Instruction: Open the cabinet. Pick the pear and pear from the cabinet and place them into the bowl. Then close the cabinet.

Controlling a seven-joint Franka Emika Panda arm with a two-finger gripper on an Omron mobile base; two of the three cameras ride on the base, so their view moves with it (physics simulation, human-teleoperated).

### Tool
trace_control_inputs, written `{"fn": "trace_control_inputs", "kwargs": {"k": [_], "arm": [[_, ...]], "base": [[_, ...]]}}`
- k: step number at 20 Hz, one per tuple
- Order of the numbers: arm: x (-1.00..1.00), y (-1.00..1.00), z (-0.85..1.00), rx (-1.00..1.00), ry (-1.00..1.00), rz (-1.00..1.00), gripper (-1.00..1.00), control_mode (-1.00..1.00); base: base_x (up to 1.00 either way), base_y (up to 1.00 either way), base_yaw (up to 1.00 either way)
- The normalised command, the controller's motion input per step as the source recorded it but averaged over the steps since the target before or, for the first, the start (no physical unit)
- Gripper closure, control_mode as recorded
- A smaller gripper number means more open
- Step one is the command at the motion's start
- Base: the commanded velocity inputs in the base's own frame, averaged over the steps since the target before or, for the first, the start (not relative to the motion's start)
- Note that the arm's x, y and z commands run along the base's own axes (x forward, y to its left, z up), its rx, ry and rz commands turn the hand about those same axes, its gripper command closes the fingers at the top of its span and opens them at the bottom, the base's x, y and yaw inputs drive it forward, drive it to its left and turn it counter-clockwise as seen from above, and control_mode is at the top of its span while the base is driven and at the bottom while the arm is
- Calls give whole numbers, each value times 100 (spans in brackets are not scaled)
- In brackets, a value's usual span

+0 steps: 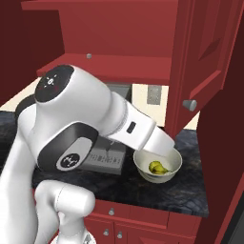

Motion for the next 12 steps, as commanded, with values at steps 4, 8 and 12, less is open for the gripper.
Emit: {"fn": "trace_control_inputs", "kwargs": {"k": [4, 8, 12], "arm": [[3, -33, 0, -4, 0, -1, -100, -100], [6, -24, 0, -3, -4, 0, -100, -100], [23, -4, 0, -2, -6, 0, -100, -100]], "base": [[0, 0, 0], [0, 0, 0], [0, 0, 0]]}}
